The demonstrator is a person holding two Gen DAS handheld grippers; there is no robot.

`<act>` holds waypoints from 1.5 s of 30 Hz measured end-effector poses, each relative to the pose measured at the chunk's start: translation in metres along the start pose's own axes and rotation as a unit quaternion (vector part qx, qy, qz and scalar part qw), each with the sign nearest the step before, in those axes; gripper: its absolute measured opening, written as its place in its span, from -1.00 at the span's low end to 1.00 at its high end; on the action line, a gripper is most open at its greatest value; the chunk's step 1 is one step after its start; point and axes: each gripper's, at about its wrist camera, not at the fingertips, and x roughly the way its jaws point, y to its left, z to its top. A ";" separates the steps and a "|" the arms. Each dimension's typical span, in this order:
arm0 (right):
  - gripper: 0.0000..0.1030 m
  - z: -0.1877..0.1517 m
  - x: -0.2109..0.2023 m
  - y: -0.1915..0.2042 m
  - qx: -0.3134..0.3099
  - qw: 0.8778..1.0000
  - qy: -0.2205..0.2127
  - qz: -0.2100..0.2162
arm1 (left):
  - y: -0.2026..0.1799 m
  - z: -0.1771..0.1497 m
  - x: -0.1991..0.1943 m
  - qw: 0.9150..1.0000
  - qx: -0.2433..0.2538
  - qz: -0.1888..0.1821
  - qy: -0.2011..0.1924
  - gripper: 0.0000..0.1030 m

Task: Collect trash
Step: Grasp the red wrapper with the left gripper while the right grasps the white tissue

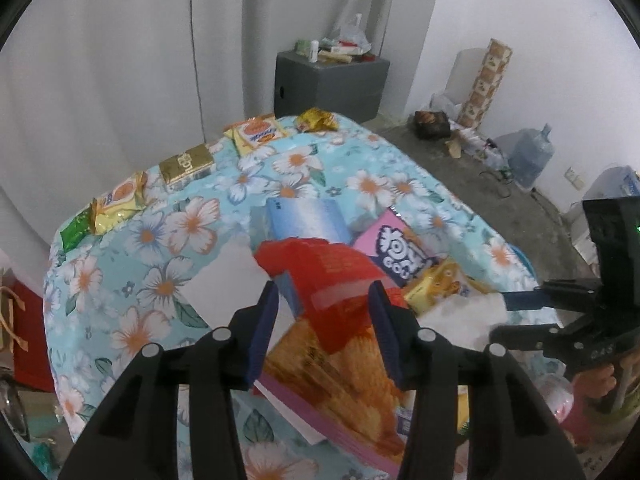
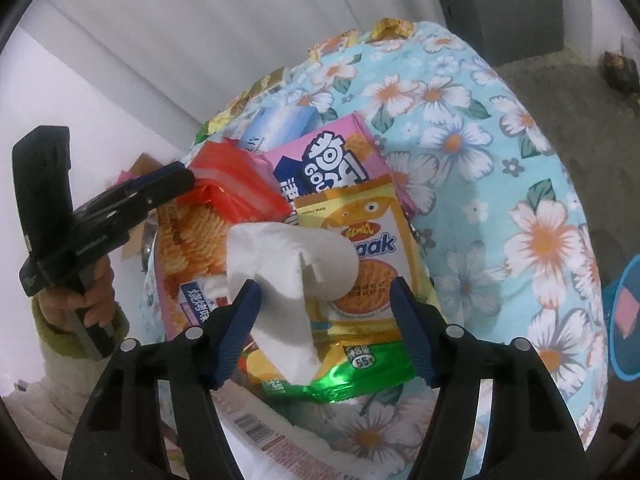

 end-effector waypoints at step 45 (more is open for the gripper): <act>-0.70 -0.004 0.005 -0.009 0.034 0.998 -0.007 0.044 | 0.047 0.023 -0.001 0.965 -0.183 -0.186 -0.015 -0.92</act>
